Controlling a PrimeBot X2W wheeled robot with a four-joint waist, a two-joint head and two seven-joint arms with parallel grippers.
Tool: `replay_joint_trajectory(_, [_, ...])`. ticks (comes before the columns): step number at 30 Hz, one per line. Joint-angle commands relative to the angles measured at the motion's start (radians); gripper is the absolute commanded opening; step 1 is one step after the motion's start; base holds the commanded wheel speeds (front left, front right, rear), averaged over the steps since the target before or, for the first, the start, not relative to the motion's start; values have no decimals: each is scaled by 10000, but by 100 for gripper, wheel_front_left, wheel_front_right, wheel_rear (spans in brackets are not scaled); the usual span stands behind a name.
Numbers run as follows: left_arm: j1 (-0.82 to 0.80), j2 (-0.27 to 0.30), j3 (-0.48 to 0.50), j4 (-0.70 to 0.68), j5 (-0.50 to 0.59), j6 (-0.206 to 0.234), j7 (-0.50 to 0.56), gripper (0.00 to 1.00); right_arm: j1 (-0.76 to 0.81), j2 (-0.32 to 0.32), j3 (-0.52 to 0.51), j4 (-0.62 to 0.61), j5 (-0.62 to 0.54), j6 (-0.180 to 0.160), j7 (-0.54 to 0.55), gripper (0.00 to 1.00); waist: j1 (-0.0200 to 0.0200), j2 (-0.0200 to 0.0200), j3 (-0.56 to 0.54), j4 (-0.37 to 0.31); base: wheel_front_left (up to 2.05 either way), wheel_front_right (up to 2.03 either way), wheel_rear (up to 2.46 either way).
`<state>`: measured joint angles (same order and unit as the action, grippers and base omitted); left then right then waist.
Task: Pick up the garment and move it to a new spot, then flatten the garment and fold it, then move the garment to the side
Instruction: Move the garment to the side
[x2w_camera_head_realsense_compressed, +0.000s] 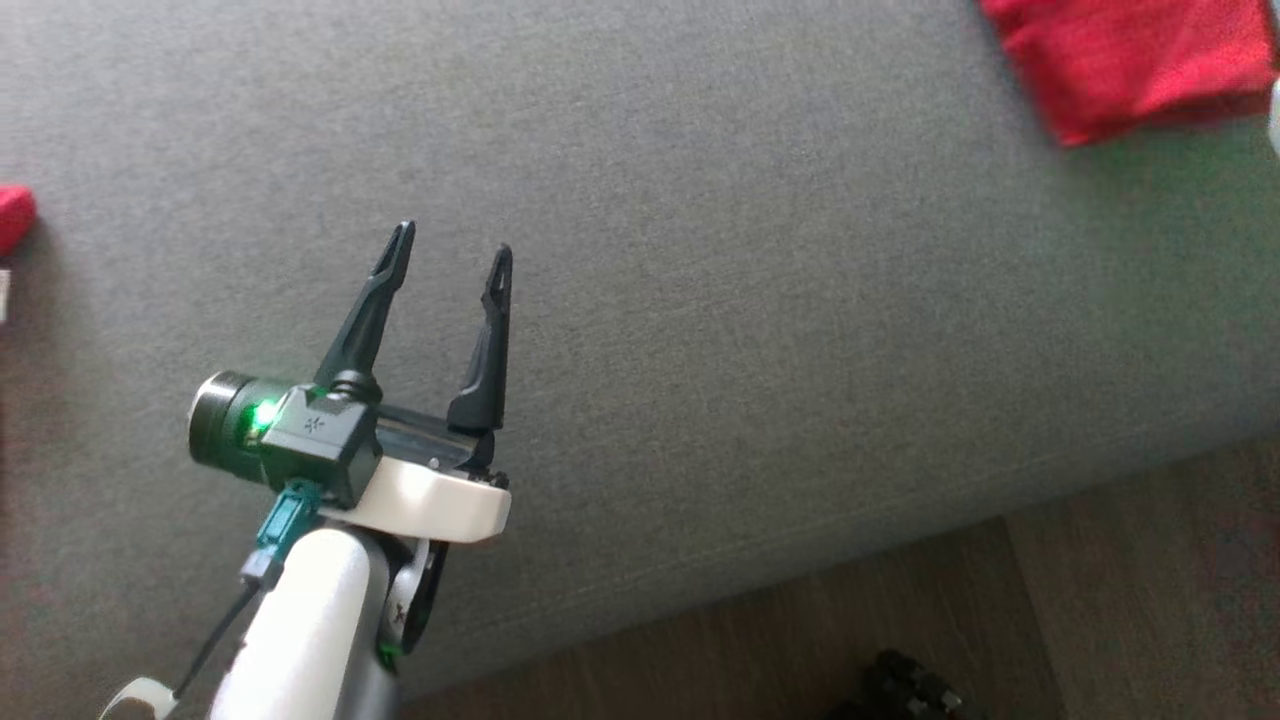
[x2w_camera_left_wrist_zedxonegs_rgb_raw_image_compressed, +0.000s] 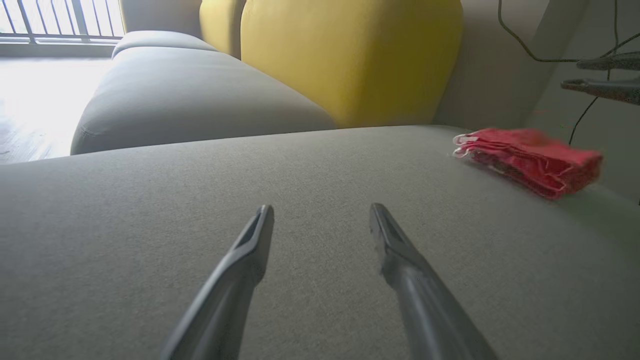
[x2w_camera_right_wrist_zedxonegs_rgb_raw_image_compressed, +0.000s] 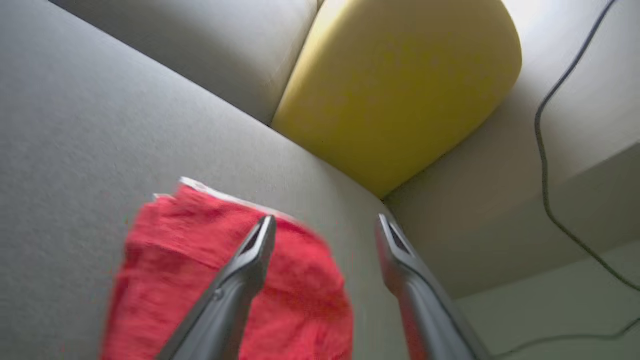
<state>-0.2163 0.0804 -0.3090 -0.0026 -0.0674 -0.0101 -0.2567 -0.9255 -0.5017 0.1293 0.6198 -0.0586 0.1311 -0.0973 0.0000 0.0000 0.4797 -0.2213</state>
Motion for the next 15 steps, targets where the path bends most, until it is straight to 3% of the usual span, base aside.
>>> replay_joint_trajectory(1, [-217, -23, 315, -308, -65, -26, -51, 100, 324, -19, -176, -423, -207, -4, -60, 100, 0, 0, -159, 113, 0, 0, 0])
replay_joint_trajectory(6, [49, -100, 353, -296, -178, 93, -51, 100, 1037, 1118, -589, -1402, -337, -4, -215, 100, 0, 0, -723, 468, 0, 0, 0])
replay_joint_trajectory(15, [659, -252, 584, -227, -724, 617, -51, 100, 3191, 2922, 159, -2348, 521, -4, -1193, 100, 0, 0, -1872, 1486, 0, 0, 0])
